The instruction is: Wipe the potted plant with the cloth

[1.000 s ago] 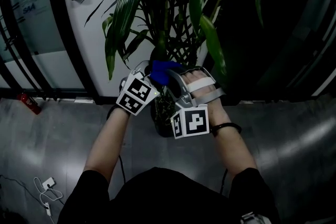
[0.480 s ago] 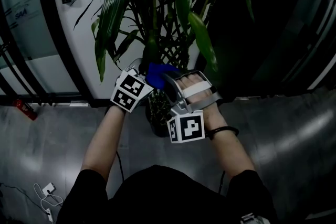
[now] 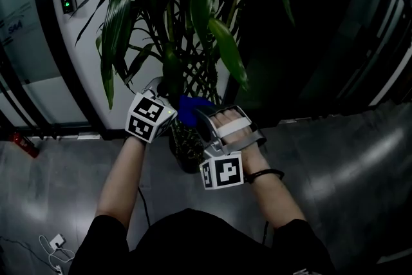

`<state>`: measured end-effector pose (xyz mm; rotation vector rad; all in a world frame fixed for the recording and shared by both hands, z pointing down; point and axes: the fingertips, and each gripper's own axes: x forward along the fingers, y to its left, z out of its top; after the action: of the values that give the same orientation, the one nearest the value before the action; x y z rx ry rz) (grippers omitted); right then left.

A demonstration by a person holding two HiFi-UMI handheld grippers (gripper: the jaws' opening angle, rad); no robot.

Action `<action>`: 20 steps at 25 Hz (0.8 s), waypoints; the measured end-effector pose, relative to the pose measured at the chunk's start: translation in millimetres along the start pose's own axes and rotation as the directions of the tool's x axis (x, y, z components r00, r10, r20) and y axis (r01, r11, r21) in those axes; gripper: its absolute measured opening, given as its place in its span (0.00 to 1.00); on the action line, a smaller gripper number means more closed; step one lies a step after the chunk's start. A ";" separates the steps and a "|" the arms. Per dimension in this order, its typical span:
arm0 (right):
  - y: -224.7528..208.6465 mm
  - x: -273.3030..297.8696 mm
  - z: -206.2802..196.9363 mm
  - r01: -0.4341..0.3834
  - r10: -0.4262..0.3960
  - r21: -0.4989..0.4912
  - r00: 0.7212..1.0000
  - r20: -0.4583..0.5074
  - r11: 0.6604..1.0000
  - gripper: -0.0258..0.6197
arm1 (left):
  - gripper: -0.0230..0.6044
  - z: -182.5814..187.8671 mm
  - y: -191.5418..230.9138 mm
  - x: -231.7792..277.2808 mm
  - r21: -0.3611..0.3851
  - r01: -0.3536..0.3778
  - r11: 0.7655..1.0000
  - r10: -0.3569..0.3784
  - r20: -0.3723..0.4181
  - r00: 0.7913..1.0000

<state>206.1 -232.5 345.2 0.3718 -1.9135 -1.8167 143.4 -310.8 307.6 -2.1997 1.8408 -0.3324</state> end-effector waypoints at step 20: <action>49.5 -17.2 2.2 -0.083 -0.046 0.426 0.957 0.285 0.901 0.20 | 0.05 -47.5 -3.3 -135.3 -0.167 -0.394 0.904 0.383 -0.095 0.919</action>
<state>225.7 -217.8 391.6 0.2365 -2.5262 -1.4787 107.0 -179.3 351.8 -1.8766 2.3681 -0.1532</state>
